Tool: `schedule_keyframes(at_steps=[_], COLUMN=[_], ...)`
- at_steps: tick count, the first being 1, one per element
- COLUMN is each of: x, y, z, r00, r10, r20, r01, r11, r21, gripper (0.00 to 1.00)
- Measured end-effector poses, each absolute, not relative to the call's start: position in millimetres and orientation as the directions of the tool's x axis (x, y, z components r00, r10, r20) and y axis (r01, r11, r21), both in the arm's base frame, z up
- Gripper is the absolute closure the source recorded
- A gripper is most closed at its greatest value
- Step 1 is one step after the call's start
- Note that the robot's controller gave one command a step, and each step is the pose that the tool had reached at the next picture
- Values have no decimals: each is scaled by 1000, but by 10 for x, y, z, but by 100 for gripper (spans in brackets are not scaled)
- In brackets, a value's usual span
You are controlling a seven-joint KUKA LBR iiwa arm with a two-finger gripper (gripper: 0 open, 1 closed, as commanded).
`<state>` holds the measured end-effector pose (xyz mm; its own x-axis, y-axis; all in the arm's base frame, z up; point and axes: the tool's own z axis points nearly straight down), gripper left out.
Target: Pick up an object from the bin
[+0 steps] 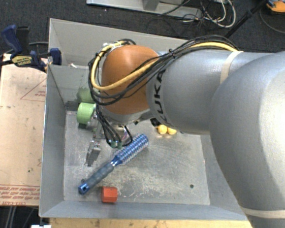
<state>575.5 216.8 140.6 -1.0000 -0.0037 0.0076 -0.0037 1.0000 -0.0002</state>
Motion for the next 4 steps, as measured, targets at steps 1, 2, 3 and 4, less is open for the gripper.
schedule_keyframes(at_steps=[1, 2, 3, 4], x=[5391, 5297, 5091, 5097], y=[1857, 1587, 1246, 1255], z=[817, 890, 775, 789], r00=[-969, -832, -560, -561], r10=[-246, -554, -828, -828], r20=[3, -4, -8, -9], r01=[-246, -554, -828, -828], r11=[969, 832, 560, 561], r21=[0, -1, -3, -3], gripper=[0, 0, 0, 100])
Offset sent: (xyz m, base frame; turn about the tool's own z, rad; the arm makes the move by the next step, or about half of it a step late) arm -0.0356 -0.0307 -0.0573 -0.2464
